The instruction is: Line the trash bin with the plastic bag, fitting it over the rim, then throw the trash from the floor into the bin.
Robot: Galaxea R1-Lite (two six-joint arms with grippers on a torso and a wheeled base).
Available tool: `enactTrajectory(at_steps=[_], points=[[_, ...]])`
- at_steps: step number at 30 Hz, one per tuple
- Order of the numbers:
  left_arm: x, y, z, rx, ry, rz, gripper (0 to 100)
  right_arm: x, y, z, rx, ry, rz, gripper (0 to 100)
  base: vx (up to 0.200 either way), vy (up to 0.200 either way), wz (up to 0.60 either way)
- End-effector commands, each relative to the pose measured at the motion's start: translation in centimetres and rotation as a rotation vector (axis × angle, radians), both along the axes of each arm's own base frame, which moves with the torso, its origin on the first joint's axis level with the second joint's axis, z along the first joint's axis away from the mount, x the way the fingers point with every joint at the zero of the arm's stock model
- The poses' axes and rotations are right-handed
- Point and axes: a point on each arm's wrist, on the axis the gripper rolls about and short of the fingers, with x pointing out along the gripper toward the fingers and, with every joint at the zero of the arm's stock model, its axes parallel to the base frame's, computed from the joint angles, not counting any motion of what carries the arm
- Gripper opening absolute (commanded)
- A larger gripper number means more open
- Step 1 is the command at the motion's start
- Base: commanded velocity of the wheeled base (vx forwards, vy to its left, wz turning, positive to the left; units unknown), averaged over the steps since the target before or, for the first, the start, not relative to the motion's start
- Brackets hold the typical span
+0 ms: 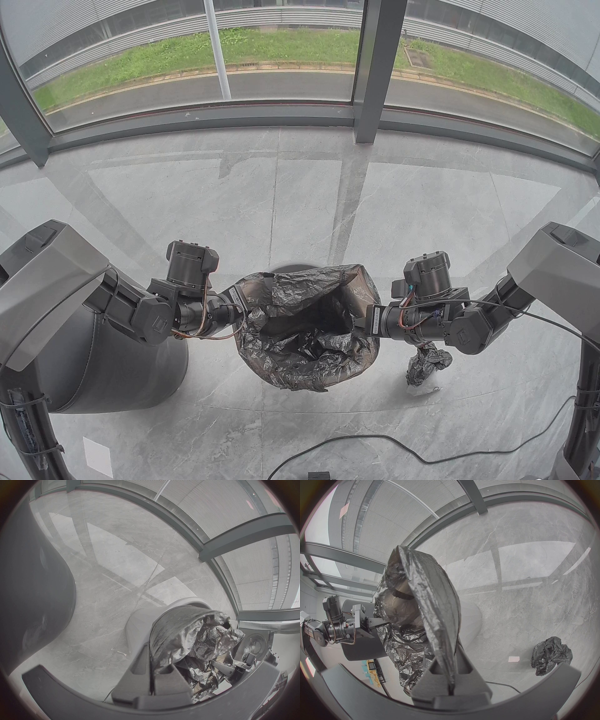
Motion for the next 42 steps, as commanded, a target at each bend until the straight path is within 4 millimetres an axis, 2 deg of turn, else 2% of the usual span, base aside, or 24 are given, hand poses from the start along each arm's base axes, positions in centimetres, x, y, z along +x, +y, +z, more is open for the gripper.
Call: enactTrajectory(at_steps=[1, 2, 3, 17, 25, 28, 35, 42], points=[[-0.3, -0.4, 0.0, 0.001, 0.002, -0.014, 100, 0.0, 0.1, -0.3, -0.006, 0.008, 0.001, 0, 0.0, 0.0, 0.0], [-0.3, -0.6, 0.1, 0.001, 0.0, -0.018, 100, 0.0, 0.1, -0.3, -0.007, 0.007, 0.0, 0, 0.0, 0.0, 0.0], [-0.4, -0.8, 0.1, 0.001, -0.002, -0.022, 100, 0.0, 0.1, -0.2, -0.008, 0.004, 0.002, 100, 0.0, 0.0, 0.0], [-0.4, -0.6, 0.2, -0.002, -0.007, -0.018, 100, 0.1, -0.2, 0.2, -0.003, -0.007, -0.006, 100, 0.0, 0.0, 0.0], [-0.7, -0.6, 1.1, -0.01, -0.024, -0.022, 100, 0.1, -0.2, 0.3, -0.002, -0.01, -0.006, 100, 0.0, 0.0, 0.0], [-1.0, -0.9, 1.6, -0.016, -0.032, -0.034, 100, 0.2, -0.1, 0.3, -0.003, -0.012, -0.006, 100, 0.0, 0.0, 0.0], [-2.8, -2.4, 4.2, -0.05, -0.088, -0.093, 100, 0.3, -0.1, 0.2, -0.022, -0.026, -0.029, 100, 0.0, 0.0, 0.0], [-4.0, -3.7, 4.5, -0.054, -0.088, -0.136, 100, 0.2, -0.1, 0.3, -0.021, -0.031, -0.028, 100, 0.0, 0.0, 0.0]])
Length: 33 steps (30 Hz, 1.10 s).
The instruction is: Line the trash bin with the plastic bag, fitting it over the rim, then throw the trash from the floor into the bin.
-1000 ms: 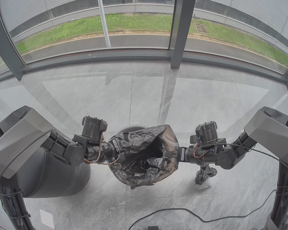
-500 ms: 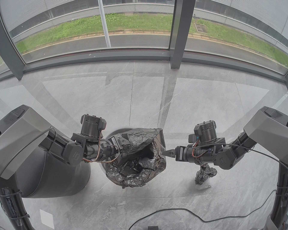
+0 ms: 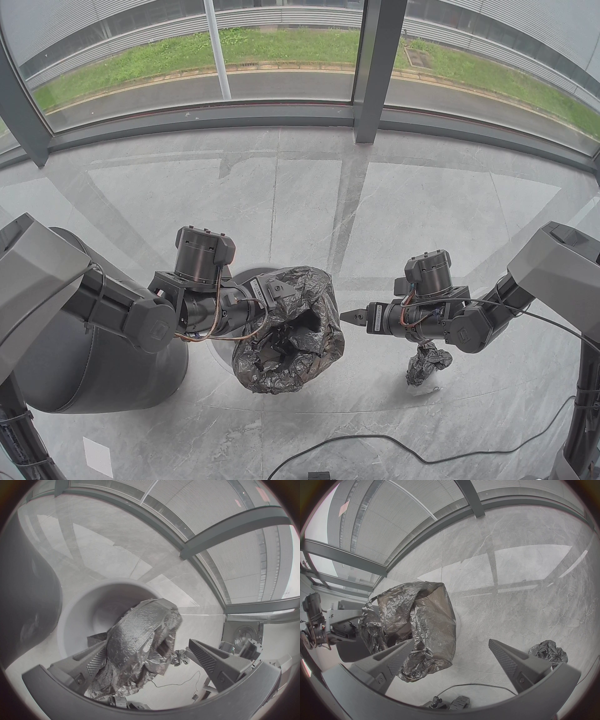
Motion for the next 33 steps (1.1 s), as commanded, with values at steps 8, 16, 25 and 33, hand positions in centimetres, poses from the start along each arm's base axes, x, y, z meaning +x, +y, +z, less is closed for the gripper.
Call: enactTrajectory(at_steps=[8, 16, 25, 33], points=[[-0.4, 1.6, 1.7, -0.016, -0.039, 0.04, 100, -0.1, 0.0, 0.1, 0.002, -0.002, 0.0, 100, 0.0, 0.0, 0.0], [1.4, 5.3, 1.3, -0.003, -0.033, 0.148, 100, -0.1, 0.0, 0.1, 0.002, 0.0, 0.002, 100, 0.0, 0.0, 0.0], [-0.3, 8.2, 3.1, -0.023, -0.06, 0.141, 100, -0.1, 0.1, -0.1, -0.001, 0.004, 0.002, 100, 0.0, 0.0, 0.0], [-6.0, 3.8, 5.2, -0.201, 0.01, -0.127, 100, -0.1, 0.0, -0.1, -0.001, 0.004, 0.0, 100, 0.0, 0.0, 0.0]])
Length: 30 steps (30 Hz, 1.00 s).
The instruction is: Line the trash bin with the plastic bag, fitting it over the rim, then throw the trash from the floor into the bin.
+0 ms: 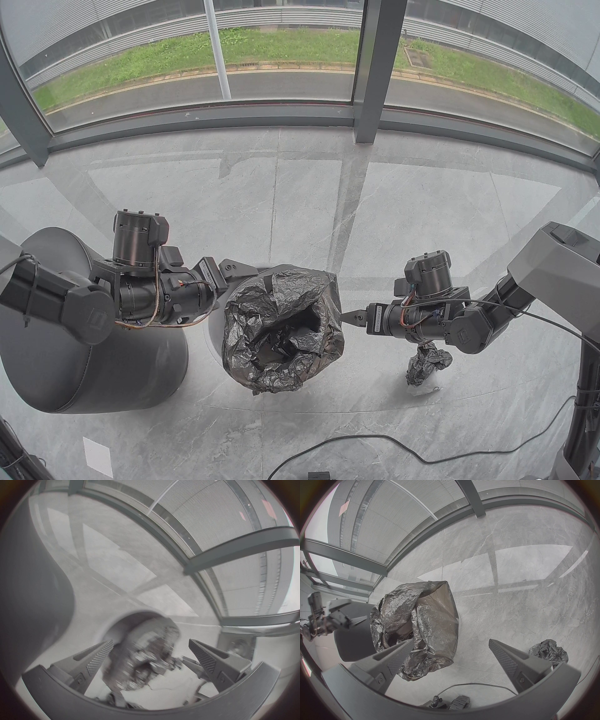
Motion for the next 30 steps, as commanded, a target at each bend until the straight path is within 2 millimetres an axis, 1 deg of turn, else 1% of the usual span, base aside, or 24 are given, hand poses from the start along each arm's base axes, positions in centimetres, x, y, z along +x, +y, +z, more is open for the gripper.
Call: enactTrajectory(at_steps=[1, 3, 4, 5, 6, 9, 10, 12, 16, 19, 23, 28, 30], points=[[-4.2, -2.1, 1.4, -0.05, 0.0, -0.145, 100, 0.1, 0.0, -0.1, 0.0, 0.0, 0.0, 100, 0.0, 0.0, 0.0], [-4.5, -2.6, 0.8, -0.038, 0.02, -0.165, 100, 0.0, 0.1, -0.1, -0.001, 0.002, 0.001, 100, 0.0, 0.0, 0.0], [-4.7, -3.2, 0.1, -0.028, 0.042, -0.184, 100, 0.1, 0.1, -0.1, -0.001, 0.002, 0.001, 100, 0.0, 0.0, 0.0], [-4.7, -3.2, 0.1, -0.028, 0.042, -0.184, 100, 0.1, 0.1, -0.1, -0.001, 0.002, 0.001, 100, 0.0, 0.0, 0.0], [-4.3, -3.6, -1.2, -0.008, 0.075, -0.185, 100, 0.1, 0.0, -0.2, -0.002, 0.003, 0.0, 100, 0.0, 0.0, 0.0], [-3.0, -4.3, -3.2, 0.016, 0.125, -0.177, 100, 0.1, 0.0, -0.2, -0.001, 0.002, 0.0, 100, 0.0, 0.0, 0.0], [-2.9, -4.4, -3.5, 0.017, 0.132, -0.176, 100, 0.1, 0.0, -0.2, 0.0, 0.002, -0.001, 100, 0.0, 0.0, 0.0], [-2.1, -4.8, -4.6, 0.036, 0.152, -0.163, 100, 0.1, 0.0, -0.2, -0.001, 0.004, -0.001, 100, 0.0, 0.0, 0.0], [-0.8, -5.7, -6.0, 0.073, 0.162, -0.127, 100, 0.1, 0.0, -0.3, -0.001, 0.004, -0.001, 100, 0.0, 0.0, 0.0], [-0.1, -6.5, -6.6, 0.108, 0.156, -0.081, 100, 0.1, 0.0, -0.3, -0.001, 0.004, -0.001, 100, 0.0, 0.0, 0.0], [-0.4, -7.8, -6.7, 0.163, 0.114, -0.025, 100, 0.1, 0.0, -0.3, -0.001, 0.004, -0.001, 100, 0.0, 0.0, 0.0], [-0.3, -7.9, -6.3, 0.201, 0.077, 0.029, 100, 0.1, 0.0, -0.3, -0.001, 0.004, -0.001, 100, 0.0, 0.0, 0.0], [-0.3, -7.5, -5.9, 0.217, 0.059, 0.064, 100, 0.1, 0.0, -0.3, 0.002, -0.004, 0.0, 100, 0.0, 0.0, 0.0]])
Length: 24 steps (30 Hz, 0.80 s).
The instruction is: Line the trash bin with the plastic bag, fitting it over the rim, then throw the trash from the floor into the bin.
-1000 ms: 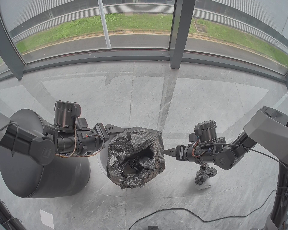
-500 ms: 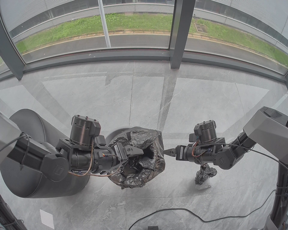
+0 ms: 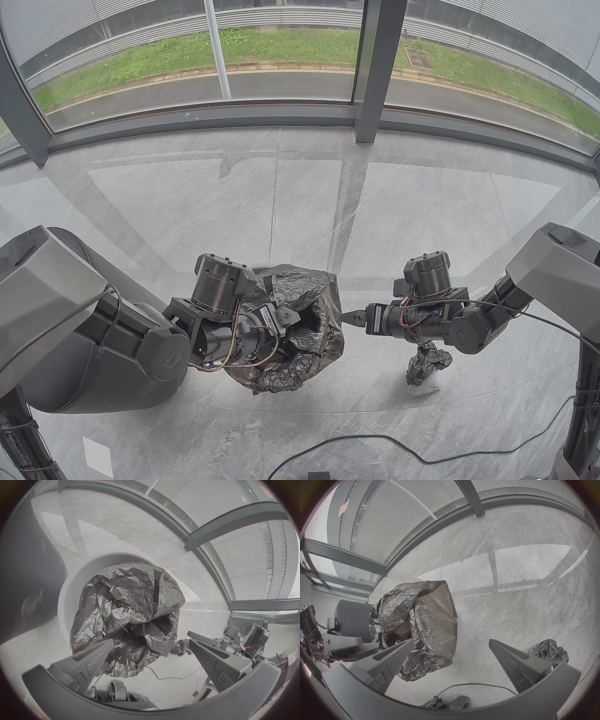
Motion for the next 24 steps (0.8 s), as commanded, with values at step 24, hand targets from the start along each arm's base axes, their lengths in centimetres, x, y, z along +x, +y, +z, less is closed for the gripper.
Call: enactTrajectory(at_steps=[24], points=[[0.6, 1.3, -0.8, 0.159, -0.061, 0.051, 100, 0.0, 0.0, 0.0, 0.011, -0.025, 0.002, 100, 0.0, 0.0, 0.0]])
